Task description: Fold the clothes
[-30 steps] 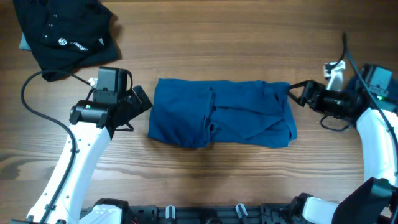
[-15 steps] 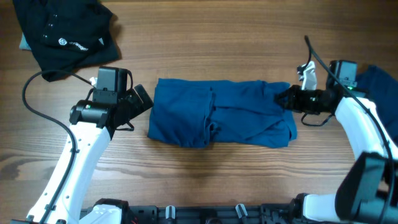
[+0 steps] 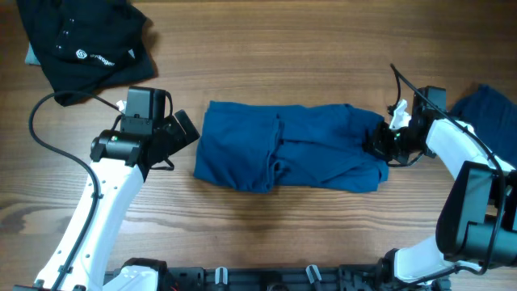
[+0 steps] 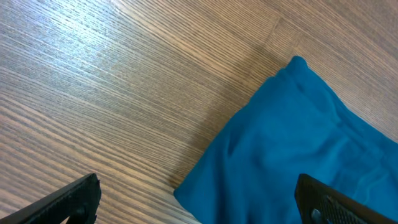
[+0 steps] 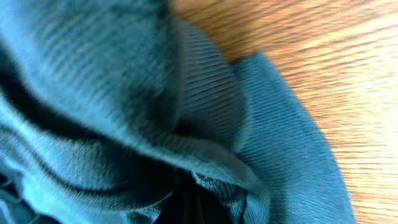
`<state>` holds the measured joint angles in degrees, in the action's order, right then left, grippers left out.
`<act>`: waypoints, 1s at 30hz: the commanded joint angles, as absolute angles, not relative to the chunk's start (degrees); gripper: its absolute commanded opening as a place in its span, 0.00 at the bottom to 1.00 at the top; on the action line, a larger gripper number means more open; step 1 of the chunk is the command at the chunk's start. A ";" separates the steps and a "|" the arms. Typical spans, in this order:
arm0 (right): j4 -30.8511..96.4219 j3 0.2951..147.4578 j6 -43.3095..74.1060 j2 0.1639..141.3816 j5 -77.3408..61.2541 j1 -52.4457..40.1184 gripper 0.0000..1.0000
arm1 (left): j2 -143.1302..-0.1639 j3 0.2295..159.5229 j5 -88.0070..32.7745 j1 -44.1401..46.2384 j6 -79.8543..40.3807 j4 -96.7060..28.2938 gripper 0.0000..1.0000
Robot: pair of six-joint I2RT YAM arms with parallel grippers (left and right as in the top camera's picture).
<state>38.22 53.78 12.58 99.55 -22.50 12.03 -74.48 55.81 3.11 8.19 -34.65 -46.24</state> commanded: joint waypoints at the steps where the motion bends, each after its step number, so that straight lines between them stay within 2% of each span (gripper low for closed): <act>1: 38.65 53.58 17.15 98.89 -14.61 11.97 0.04 | -74.91 55.37 2.79 7.88 -35.18 -46.28 1.00; 7: 40.14 56.25 16.43 88.64 -21.06 11.97 0.05 | -74.91 55.37 2.81 7.88 -35.18 -46.30 1.00; 9: 41.82 57.56 15.40 84.14 -21.04 11.97 0.09 | -74.91 55.37 2.81 7.88 -35.18 -46.30 1.00; 10: 42.44 57.93 14.61 82.39 -20.97 11.97 0.16 | -74.91 55.37 2.81 7.88 -35.18 -46.30 1.00; 13: 44.29 58.26 11.57 76.12 -20.64 11.97 0.66 | -74.91 55.37 2.81 7.88 -35.18 -46.30 1.00; 14: 44.88 58.22 10.31 75.09 -20.60 12.01 0.79 | -74.91 55.37 2.81 7.88 -35.18 -46.30 1.00; 15: 45.52 58.22 8.91 74.61 -20.62 12.05 0.87 | -74.91 55.37 2.81 7.88 -35.18 -46.30 1.00; 17: 46.61 58.13 6.57 74.67 -20.38 12.08 0.99 | -74.91 55.37 2.81 7.88 -35.18 -46.30 1.00; 30: 43.46 55.79 5.93 92.31 -16.71 15.33 1.00 | -74.91 55.37 2.81 7.88 -35.18 -46.96 1.00</act>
<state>44.42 56.51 7.18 88.07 -17.82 14.55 -74.48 55.81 3.09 8.19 -34.65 -46.76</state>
